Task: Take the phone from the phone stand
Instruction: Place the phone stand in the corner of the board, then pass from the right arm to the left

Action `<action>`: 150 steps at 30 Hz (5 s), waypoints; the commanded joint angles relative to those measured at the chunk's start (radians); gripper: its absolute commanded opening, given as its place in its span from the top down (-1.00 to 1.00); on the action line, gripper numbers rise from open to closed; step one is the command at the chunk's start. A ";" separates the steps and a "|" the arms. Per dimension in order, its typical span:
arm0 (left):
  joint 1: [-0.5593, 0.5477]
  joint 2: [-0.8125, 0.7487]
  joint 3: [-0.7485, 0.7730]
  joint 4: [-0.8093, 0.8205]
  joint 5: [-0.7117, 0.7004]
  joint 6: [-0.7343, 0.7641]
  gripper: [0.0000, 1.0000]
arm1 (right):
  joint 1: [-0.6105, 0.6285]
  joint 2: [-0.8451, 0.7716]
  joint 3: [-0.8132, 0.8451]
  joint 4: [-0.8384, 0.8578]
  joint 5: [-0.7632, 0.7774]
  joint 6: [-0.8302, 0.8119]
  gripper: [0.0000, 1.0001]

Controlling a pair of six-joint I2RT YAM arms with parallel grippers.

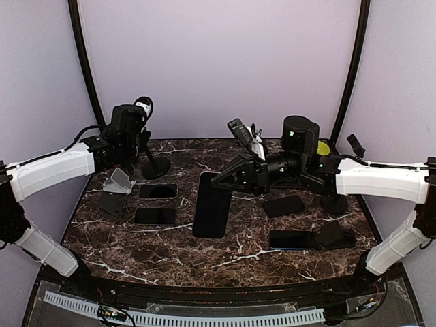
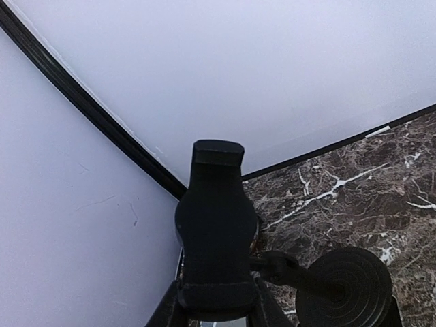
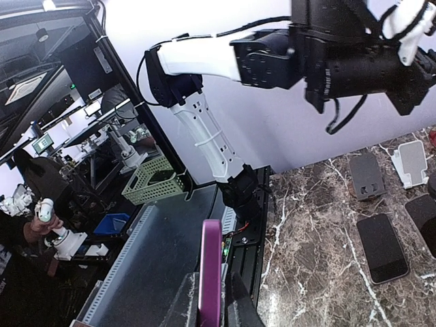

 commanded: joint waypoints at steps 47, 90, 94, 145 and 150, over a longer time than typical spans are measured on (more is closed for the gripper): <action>0.264 0.385 0.117 0.332 -0.091 0.202 1.00 | -0.016 -0.040 -0.046 0.098 0.000 0.004 1.00; 0.325 0.344 -0.066 0.522 -0.142 0.243 0.65 | -0.017 -0.019 -0.038 0.114 -0.014 0.013 1.00; 0.325 0.328 -0.088 0.549 -0.139 0.241 0.97 | -0.017 -0.017 -0.038 0.122 -0.017 0.021 1.00; 0.166 -0.106 -0.024 -0.184 0.288 -0.035 -0.98 | -0.037 0.039 0.026 -0.027 0.024 -0.030 1.00; 0.146 -0.244 0.009 -0.315 0.800 -0.081 -0.98 | -0.052 0.053 0.044 -0.091 -0.015 -0.092 1.00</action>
